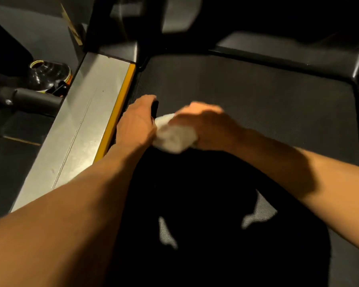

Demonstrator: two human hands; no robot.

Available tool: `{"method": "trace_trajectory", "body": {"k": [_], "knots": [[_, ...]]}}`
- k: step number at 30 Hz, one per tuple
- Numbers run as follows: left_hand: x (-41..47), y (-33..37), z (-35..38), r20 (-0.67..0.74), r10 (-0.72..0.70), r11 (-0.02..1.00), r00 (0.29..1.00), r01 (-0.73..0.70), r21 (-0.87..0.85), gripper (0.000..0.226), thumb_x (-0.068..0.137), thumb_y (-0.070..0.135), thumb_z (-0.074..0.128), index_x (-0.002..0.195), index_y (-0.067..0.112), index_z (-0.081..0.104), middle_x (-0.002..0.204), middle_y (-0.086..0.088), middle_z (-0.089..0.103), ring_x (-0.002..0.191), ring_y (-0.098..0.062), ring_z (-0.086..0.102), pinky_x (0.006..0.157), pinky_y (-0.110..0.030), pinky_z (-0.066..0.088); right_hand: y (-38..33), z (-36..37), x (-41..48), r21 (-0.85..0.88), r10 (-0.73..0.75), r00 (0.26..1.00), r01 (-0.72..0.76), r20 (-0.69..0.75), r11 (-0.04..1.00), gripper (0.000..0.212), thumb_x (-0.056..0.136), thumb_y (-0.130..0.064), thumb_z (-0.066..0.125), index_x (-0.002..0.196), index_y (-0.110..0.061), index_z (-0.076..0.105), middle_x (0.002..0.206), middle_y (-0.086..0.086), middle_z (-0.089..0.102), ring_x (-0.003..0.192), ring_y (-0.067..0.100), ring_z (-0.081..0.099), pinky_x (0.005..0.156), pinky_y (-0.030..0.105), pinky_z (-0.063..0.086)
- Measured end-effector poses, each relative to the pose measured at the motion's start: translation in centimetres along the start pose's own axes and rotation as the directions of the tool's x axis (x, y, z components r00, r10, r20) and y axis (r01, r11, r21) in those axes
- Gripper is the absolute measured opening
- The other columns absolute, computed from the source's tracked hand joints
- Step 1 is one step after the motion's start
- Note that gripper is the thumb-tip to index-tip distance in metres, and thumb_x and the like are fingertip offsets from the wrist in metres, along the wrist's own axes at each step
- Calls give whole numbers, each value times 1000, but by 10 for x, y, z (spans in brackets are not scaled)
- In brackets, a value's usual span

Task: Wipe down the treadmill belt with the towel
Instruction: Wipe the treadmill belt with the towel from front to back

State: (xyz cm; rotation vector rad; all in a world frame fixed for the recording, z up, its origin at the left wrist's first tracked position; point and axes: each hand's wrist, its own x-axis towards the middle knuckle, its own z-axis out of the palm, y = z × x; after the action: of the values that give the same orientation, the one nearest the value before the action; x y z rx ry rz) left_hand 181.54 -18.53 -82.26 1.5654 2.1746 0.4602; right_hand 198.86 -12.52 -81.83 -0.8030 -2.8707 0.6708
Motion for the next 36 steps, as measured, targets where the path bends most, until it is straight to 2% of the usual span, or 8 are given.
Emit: {"method": "trace_trajectory", "body": {"k": [5, 10, 15, 18, 21, 26, 29, 36], "knots": [[6, 8, 18, 132, -10, 974, 991, -20, 225, 45, 101, 20, 43, 145, 17, 37, 154, -12, 29, 142, -35, 27, 114, -48, 26, 61, -19, 34, -153, 449, 887, -462, -108, 874, 39, 80, -10, 53, 116, -26, 55, 101, 2, 54, 100, 28, 52, 72, 39, 44], [19, 8, 21, 320, -88, 922, 943, -44, 384, 69, 98, 29, 50, 154, 20, 9, 161, -14, 6, 147, -38, 6, 117, -49, 15, 19, 20, 10, -51, 240, 962, -249, -133, 967, 19, 75, -28, 59, 92, -22, 65, 90, 4, 65, 88, 32, 62, 70, 39, 51], [21, 13, 18, 424, -111, 917, 899, -72, 391, 82, 96, 47, 47, 155, 14, 1, 160, -21, -4, 146, -44, -2, 119, -51, 6, 78, -38, 54, 78, 598, 745, -606, -294, 792, 24, 79, -20, 50, 100, -28, 58, 105, 3, 66, 99, 32, 60, 69, 33, 40], [30, 19, 16, 432, -137, 913, 891, -56, 404, 84, 96, 49, 48, 154, 8, 4, 158, -26, -1, 144, -49, 2, 117, -55, 10, 81, -40, 67, -2, 531, 808, -550, -256, 835, 48, 82, -9, 50, 127, -25, 55, 129, 7, 57, 116, 34, 51, 88, 41, 46], [30, 21, 16, 417, -130, 901, 899, -68, 429, 71, 100, 31, 46, 154, 6, 7, 157, -29, 4, 143, -51, 9, 115, -57, 16, 55, -19, 65, -118, 427, 893, -444, -145, 888, 47, 81, -8, 48, 124, -27, 55, 122, 4, 58, 111, 33, 51, 83, 41, 45], [31, 20, 22, 421, -154, 893, 894, -56, 446, 74, 98, 23, 50, 154, 7, 5, 158, -27, 0, 144, -50, 4, 116, -57, 13, 48, -29, 79, -89, 490, 827, -529, -274, 844, 46, 82, -4, 48, 123, -25, 55, 119, 6, 60, 112, 34, 53, 80, 41, 43], [35, 23, 16, 441, -174, 896, 880, -43, 441, 72, 98, 20, 51, 154, 6, 6, 158, -27, 0, 144, -50, 5, 115, -57, 14, 50, -33, 85, -182, 390, 912, -408, -124, 895, 57, 85, -1, 47, 133, -32, 49, 130, 5, 55, 117, 33, 50, 88, 43, 44], [40, 27, 13, 499, -273, 917, 823, 64, 395, 88, 91, 22, 62, 155, 15, 2, 161, -15, -11, 147, -40, -7, 118, -52, 7, 44, -30, 7, -246, 488, 871, -460, 63, 853, 39, 83, -16, 55, 119, -31, 54, 113, 2, 56, 102, 30, 54, 78, 39, 42]]}}
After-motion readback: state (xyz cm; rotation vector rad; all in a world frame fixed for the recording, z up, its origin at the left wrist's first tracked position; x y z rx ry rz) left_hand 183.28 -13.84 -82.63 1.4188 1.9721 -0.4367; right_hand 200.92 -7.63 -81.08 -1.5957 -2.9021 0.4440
